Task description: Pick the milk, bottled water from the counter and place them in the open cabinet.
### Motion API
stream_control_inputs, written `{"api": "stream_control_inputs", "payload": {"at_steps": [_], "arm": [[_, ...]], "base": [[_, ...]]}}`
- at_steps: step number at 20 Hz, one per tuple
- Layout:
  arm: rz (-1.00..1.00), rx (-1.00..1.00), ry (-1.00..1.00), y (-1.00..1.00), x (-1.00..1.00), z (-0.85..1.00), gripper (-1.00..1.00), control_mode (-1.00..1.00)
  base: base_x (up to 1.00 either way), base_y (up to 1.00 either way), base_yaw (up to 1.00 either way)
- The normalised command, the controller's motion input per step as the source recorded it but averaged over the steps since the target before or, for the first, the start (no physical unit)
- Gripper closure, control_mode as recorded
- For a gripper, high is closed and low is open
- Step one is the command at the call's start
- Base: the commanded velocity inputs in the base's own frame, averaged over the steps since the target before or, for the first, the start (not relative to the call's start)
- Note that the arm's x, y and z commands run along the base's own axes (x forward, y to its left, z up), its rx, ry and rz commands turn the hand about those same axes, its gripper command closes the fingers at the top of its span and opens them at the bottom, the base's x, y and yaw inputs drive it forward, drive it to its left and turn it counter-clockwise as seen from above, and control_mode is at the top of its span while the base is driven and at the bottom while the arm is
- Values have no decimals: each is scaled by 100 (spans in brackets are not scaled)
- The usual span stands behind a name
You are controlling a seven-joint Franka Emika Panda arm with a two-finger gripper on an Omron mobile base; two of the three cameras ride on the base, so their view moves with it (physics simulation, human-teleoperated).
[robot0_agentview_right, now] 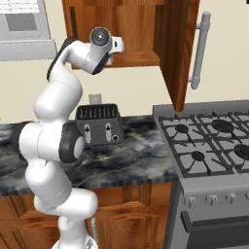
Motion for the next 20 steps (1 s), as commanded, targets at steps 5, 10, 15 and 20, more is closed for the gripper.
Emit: {"api": "stream_control_inputs", "payload": {"at_steps": [5, 10, 15, 20], "arm": [[0, 0, 0, 0, 49, -12, 100, -100], [0, 0, 0, 0, 50, -3, 100, -100], [0, 0, 0, 0, 54, -9, 100, -100], [0, -1, 0, 0, 39, -35, 100, -100]], "base": [[0, 0, 0], [0, 0, 0], [0, 0, 0], [0, 0, 0]]}}
